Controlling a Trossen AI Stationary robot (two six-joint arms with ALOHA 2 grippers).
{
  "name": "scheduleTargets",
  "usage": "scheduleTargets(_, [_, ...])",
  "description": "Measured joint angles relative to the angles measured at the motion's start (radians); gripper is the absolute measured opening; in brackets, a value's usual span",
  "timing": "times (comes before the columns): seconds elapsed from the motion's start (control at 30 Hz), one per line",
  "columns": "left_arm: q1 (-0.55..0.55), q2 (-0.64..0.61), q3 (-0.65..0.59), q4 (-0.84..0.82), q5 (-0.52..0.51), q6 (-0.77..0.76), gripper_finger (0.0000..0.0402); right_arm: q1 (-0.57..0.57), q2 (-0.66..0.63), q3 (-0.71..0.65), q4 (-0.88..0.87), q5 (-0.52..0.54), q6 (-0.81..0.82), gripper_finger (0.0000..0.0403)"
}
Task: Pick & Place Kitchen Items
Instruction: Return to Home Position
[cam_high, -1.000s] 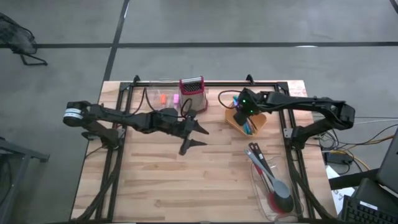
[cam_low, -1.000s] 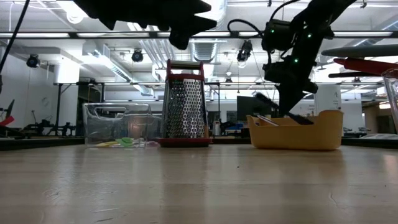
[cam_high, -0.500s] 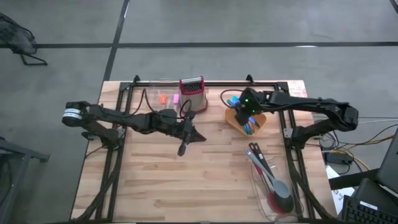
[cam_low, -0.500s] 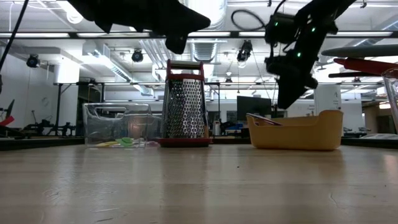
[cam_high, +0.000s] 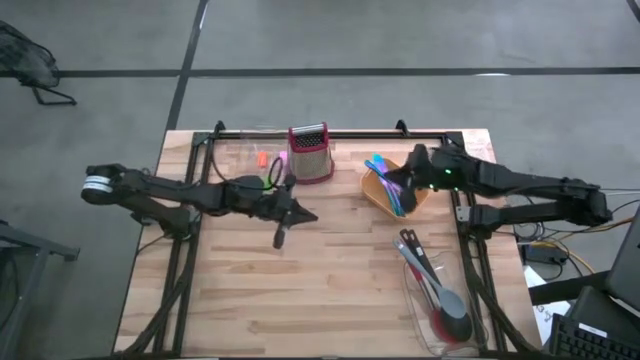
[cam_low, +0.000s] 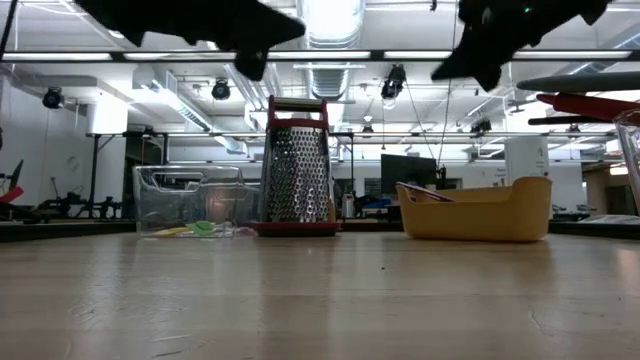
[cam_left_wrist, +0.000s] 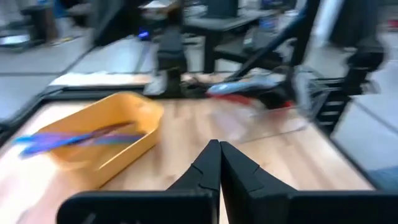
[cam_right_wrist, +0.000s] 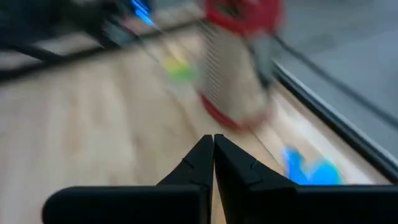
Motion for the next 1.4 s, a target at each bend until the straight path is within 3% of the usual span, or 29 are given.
scheduleTargets(0.17, [-0.079, -0.07, -0.078, -0.004, -0.2, -0.019, 0.0003, 0.073, -0.103, -0.157, 0.278, -0.073, -0.059, 0.0008])
scheduleTargets(0.4, [-0.128, -0.108, -0.152, 0.055, -0.221, -0.041, 0.0002, 0.149, -0.266, -0.355, 0.442, -0.169, -0.134, 0.0008])
scheduleTargets(0.7, [-0.135, -0.245, -0.297, 0.129, -0.238, -0.075, 0.0002, 0.156, -0.546, -0.515, 0.454, -0.226, -0.107, 0.0008])
scheduleTargets(0.87, [-0.136, -0.291, -0.389, 0.231, -0.307, -0.087, 0.001, 0.157, -0.67, -0.582, 0.45, -0.262, -0.129, 0.0008])
scheduleTargets(1.13, [-0.19, -0.345, -0.472, 0.261, -0.392, -0.087, 0.0007, 0.157, -0.853, -0.641, 0.399, -0.269, -0.151, 0.0008])
scheduleTargets(1.4, [-0.194, -0.419, -0.583, 0.314, -0.396, -0.088, 0.0005, 0.157, -0.863, -0.667, 0.374, -0.279, -0.196, 0.0008])
